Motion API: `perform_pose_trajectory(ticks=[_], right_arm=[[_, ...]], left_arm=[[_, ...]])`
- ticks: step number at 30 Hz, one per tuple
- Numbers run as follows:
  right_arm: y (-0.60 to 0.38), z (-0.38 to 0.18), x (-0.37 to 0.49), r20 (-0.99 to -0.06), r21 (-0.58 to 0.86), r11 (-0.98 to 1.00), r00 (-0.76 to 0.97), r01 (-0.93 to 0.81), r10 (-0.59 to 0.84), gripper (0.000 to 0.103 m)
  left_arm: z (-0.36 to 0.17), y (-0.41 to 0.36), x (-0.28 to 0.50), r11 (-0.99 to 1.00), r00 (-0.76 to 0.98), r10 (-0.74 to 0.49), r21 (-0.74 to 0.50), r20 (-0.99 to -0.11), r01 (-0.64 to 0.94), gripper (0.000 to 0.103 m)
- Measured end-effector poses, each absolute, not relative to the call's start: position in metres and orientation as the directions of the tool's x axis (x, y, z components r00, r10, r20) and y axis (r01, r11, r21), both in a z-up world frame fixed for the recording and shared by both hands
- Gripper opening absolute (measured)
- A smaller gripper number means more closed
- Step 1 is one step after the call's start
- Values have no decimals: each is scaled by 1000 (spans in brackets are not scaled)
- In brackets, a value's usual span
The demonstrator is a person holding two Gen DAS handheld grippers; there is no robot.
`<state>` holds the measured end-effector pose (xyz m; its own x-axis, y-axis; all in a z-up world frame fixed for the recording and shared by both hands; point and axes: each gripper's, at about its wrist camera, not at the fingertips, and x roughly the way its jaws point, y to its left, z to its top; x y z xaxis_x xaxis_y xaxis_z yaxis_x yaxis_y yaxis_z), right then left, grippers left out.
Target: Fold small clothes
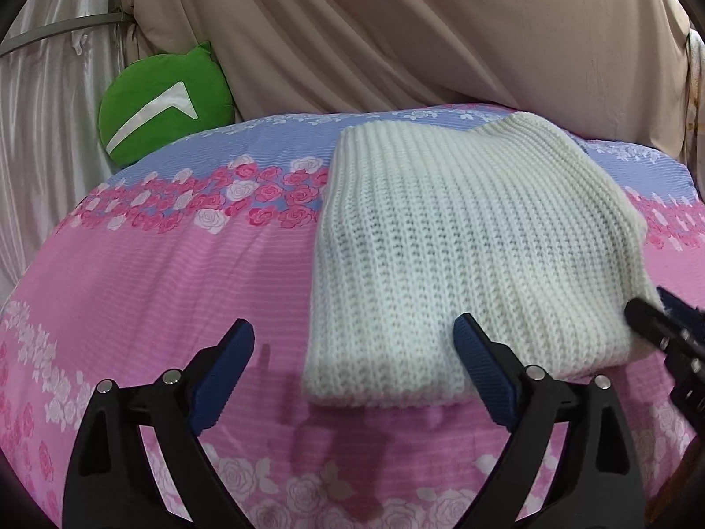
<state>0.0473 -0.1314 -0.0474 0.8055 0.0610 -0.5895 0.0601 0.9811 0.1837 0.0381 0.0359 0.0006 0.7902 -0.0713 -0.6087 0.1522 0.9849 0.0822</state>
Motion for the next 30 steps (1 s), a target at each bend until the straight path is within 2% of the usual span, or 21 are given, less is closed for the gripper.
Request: perform_pose_trajectory(ticks=[3, 13, 30], right_arm=[[-130, -47, 40, -587, 170, 980, 809, 105, 15, 66], [-109, -49, 22, -609, 65, 984, 788, 166, -93, 83], [-106, -50, 20, -610, 37, 982, 783, 184, -124, 85]], left_arm=[[2, 38, 30, 988, 801, -58, 79, -596, 130, 96], [0, 30, 15, 987, 800, -3, 127, -600, 98, 98], [-1, 22, 3, 984, 807, -6, 139, -590, 109, 98]])
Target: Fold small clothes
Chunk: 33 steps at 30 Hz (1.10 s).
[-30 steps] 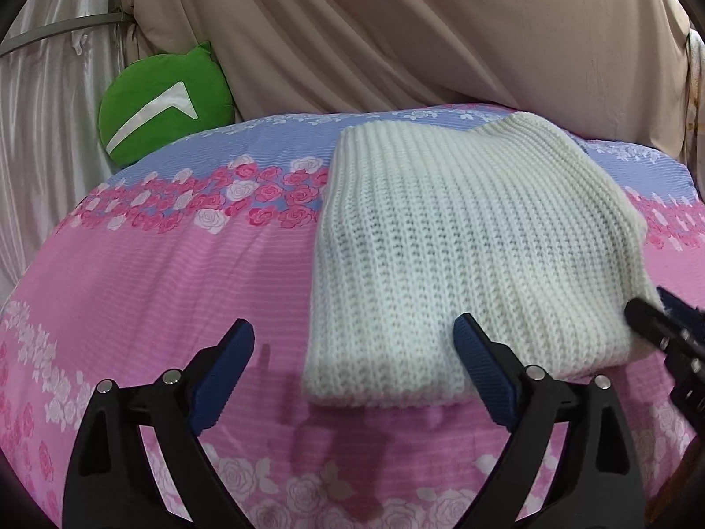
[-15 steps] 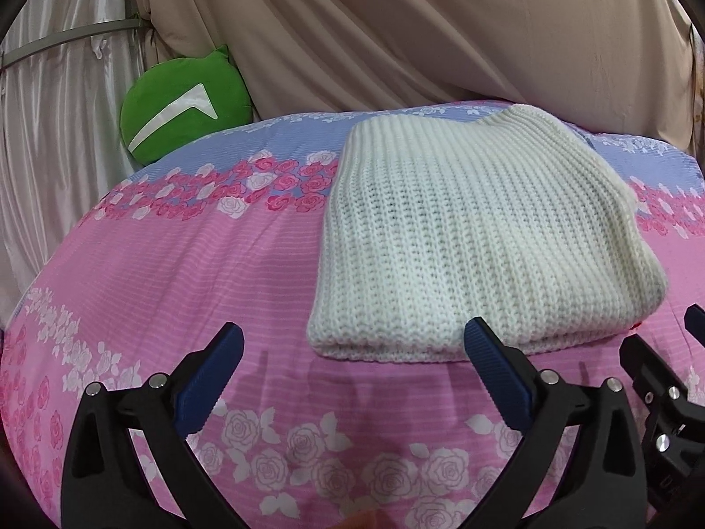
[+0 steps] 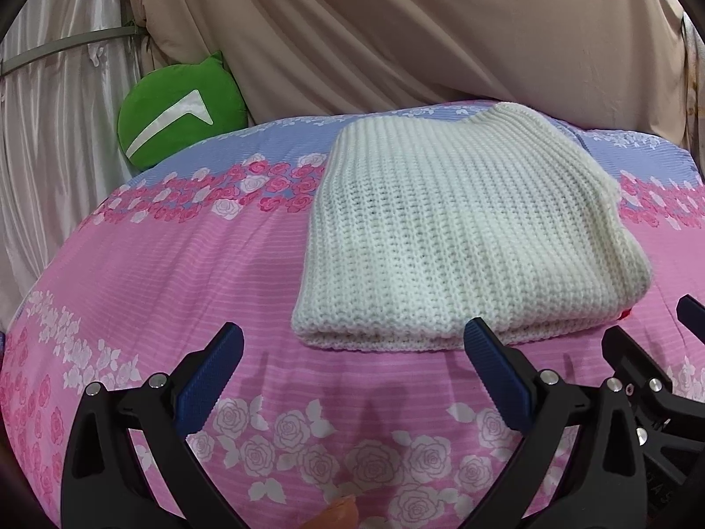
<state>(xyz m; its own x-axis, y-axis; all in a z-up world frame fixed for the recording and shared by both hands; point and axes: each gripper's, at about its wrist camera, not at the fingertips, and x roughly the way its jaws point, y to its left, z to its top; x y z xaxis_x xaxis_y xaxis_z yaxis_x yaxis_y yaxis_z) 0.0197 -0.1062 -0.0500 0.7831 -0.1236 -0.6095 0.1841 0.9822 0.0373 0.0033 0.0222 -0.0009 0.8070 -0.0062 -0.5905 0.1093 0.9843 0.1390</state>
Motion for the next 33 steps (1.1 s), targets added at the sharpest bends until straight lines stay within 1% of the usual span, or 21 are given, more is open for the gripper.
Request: perform_pose_trajectory(ticks=[14, 33], right_arm=[[-105, -51, 18, -620, 24, 978, 770, 207, -148, 85], [-107, -54, 20, -625, 19, 978, 767, 206, -149, 85]], left_arm=[[-4, 23, 6, 983, 789, -7, 140, -614, 118, 98], [-6, 22, 4, 982, 792, 7, 152, -611, 109, 98]])
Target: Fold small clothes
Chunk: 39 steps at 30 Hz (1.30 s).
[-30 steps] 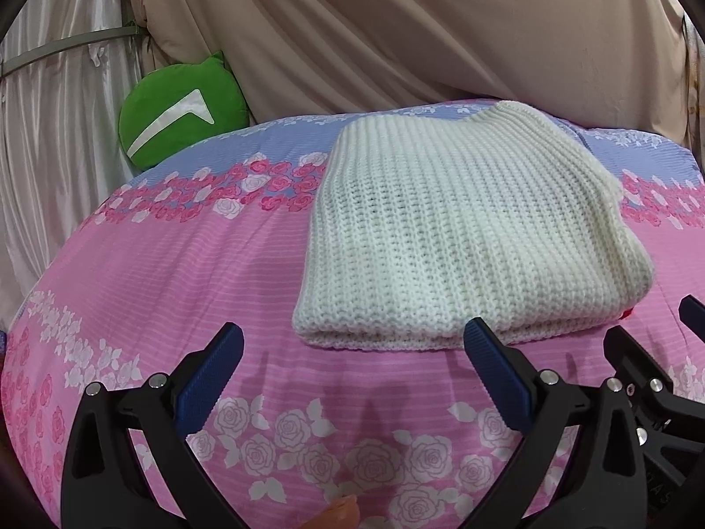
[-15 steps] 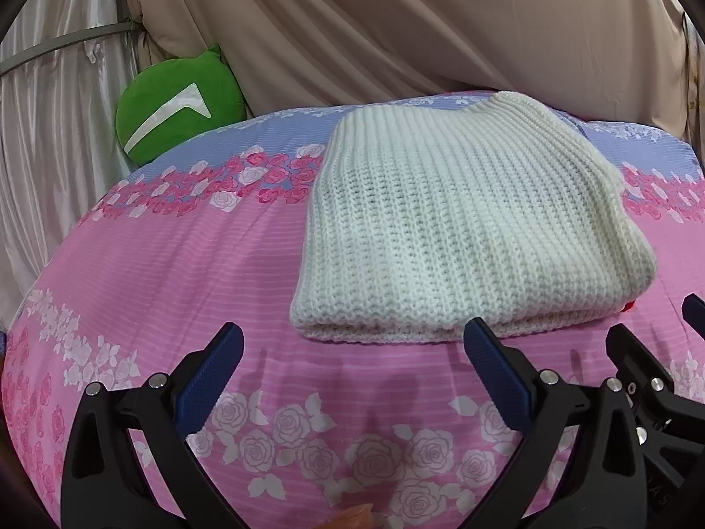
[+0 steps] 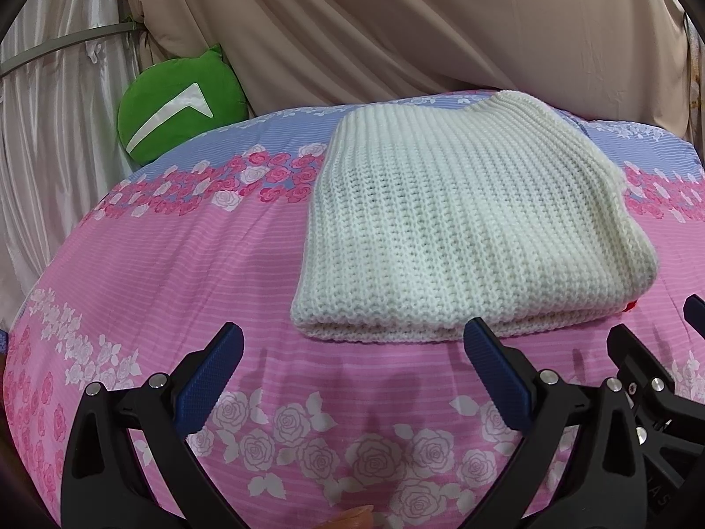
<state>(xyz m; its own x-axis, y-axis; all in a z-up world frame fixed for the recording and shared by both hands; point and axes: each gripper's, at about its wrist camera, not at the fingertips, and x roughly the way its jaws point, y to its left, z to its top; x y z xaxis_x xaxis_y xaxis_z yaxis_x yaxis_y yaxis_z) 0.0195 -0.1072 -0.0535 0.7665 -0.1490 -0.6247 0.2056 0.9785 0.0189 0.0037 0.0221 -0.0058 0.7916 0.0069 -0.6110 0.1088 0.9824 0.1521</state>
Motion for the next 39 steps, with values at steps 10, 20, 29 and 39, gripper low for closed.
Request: perform_pose_trajectory(ticks=[10, 20, 29, 39], right_arm=[[-105, -54, 19, -626, 14, 976, 764, 215, -160, 85], [-105, -54, 19, -627, 9, 976, 762, 220, -166, 85], [-105, -55, 18, -626, 6, 975, 761, 222, -169, 85], [-105, -54, 17, -626, 1, 974, 760, 225, -175, 85]], left_arm=[[-6, 22, 4, 982, 790, 8, 154, -613, 109, 98], [-6, 23, 4, 982, 790, 11, 157, -613, 108, 97], [-6, 22, 3, 981, 790, 14, 160, -613, 107, 97], [-6, 22, 4, 981, 789, 15, 162, -615, 107, 97]])
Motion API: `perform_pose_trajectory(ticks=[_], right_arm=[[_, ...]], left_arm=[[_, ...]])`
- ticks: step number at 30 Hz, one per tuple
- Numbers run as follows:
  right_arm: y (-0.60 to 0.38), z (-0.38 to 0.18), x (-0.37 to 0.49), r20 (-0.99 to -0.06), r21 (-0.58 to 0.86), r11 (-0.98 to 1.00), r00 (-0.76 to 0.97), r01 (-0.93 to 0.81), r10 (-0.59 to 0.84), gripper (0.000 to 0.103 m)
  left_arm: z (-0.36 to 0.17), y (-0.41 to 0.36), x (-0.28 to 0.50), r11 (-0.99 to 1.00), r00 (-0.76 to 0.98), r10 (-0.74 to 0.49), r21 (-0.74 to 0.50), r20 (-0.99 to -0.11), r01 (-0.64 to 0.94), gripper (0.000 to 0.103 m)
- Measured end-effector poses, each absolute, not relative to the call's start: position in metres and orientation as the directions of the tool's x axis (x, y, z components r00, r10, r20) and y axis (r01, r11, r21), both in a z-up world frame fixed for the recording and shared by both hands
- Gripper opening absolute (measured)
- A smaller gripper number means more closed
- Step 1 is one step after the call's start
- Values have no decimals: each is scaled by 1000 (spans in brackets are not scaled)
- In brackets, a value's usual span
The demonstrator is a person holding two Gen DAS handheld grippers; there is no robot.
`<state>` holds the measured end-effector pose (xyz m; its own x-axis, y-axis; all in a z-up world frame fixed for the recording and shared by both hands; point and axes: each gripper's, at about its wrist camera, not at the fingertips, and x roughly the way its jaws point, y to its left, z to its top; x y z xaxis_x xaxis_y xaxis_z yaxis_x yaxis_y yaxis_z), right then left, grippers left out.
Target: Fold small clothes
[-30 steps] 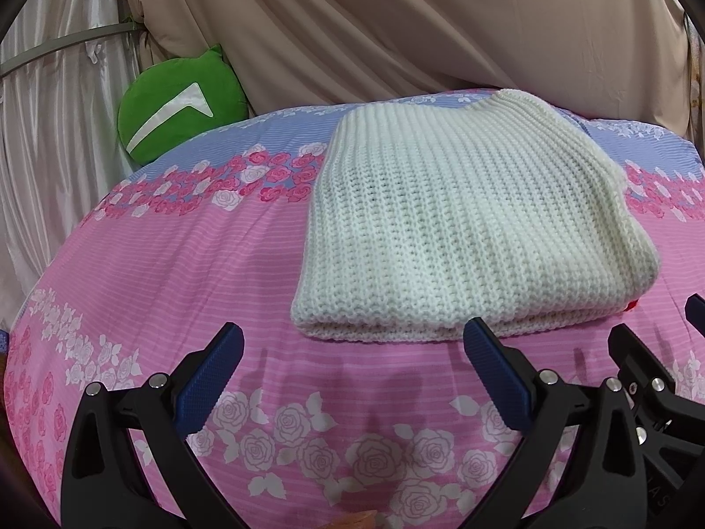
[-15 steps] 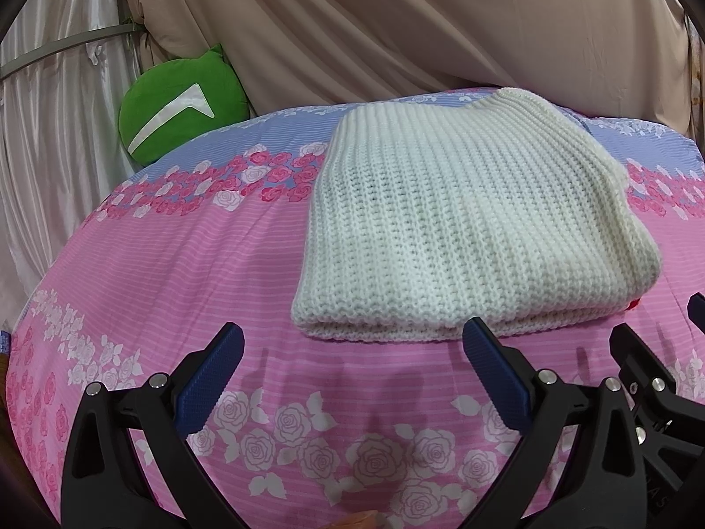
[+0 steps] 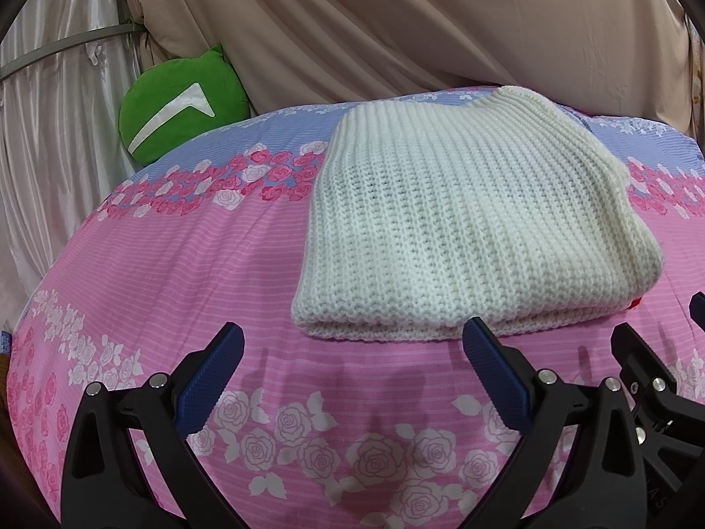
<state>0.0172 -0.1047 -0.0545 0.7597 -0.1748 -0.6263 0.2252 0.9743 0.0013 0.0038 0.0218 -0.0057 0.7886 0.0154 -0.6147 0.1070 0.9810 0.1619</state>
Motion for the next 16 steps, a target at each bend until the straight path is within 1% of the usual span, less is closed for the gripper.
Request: perform_pose_trajectory(ticks=[7, 12, 16], right_arm=[[-105, -54, 17, -625, 0, 974, 760, 227, -177, 86], [-103, -54, 16, -627, -19, 970, 753, 241, -199, 86], [-105, -54, 15, -628, -20, 970, 752, 242, -201, 86]], left_arm=[[-5, 22, 3, 981, 791, 18, 164, -612, 104, 97], [-5, 20, 2, 978, 792, 23, 178, -610, 109, 92], [-5, 18, 2, 978, 792, 24, 180, -610, 110, 92]])
